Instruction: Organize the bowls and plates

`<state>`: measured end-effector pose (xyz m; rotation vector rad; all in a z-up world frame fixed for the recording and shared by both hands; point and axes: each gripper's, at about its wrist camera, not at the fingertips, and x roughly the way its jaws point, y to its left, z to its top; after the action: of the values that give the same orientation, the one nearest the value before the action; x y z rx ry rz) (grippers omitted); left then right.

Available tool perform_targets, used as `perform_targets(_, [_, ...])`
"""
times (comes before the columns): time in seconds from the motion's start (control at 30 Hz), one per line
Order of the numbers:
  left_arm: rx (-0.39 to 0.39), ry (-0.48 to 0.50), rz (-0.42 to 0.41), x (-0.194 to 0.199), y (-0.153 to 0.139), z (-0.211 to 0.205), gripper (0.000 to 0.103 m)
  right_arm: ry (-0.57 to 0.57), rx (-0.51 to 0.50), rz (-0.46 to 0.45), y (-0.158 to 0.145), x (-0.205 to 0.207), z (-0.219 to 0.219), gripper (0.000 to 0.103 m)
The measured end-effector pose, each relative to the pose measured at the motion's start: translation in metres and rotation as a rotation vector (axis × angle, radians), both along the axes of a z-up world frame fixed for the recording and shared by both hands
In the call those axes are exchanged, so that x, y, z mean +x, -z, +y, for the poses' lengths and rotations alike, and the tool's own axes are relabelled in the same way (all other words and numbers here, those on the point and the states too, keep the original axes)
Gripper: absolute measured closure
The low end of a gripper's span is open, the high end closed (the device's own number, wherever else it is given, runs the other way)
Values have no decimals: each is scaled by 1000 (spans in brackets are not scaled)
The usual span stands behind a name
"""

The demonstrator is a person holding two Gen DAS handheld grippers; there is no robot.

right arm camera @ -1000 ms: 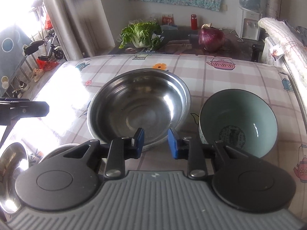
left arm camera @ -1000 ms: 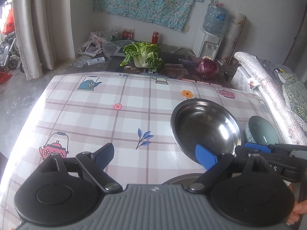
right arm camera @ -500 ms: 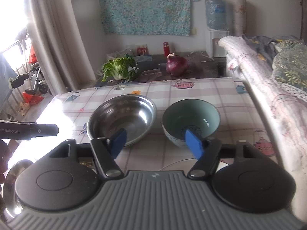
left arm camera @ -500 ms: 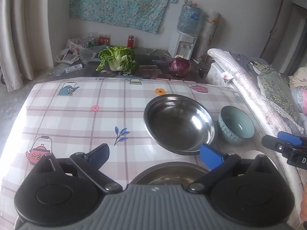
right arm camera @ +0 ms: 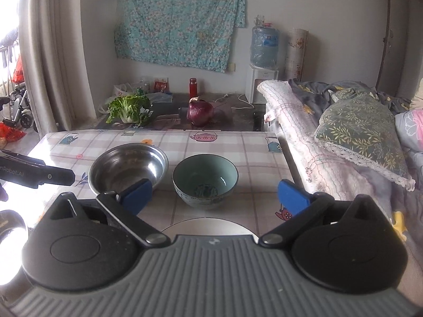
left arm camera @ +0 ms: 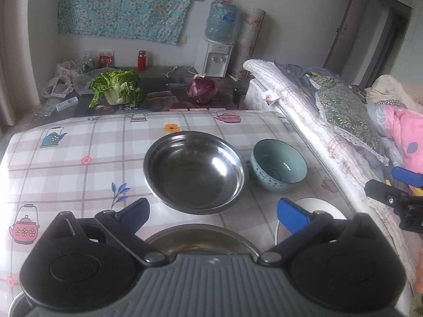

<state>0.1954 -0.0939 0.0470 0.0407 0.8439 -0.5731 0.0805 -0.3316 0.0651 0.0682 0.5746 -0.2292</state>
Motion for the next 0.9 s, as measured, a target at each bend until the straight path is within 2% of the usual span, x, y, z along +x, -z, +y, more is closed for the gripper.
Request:
perform_targets(0.23, [0,32,-29,-8,2,-28,0,53,25,-6,5,-15,-28,1])
perform_targets(0.43, [13,74,-22,-4,10,-54,1,36,138,-64,10,-25,-64,1])
perform_targets(0.6, [18,85,-55,-3,13,-76,4,45,212,-88,19,-15,-93,1])
perform_targets(0.73, [23,93,-51,4,18,-96,16,23,287,-76,29,9,-113,2])
perform_targets(0.8, [35,99,-40,8,23,-106,27,11,299,-61,35,24,-117,3])
perform_targets(0.87, [52,93,-19,14,29,-116,41,-6,322,-41,44,43,-121,10])
perform_targets(0.9, [56,82,3,19,32,-120,44,-18,335,-30,48,50,-122,12])
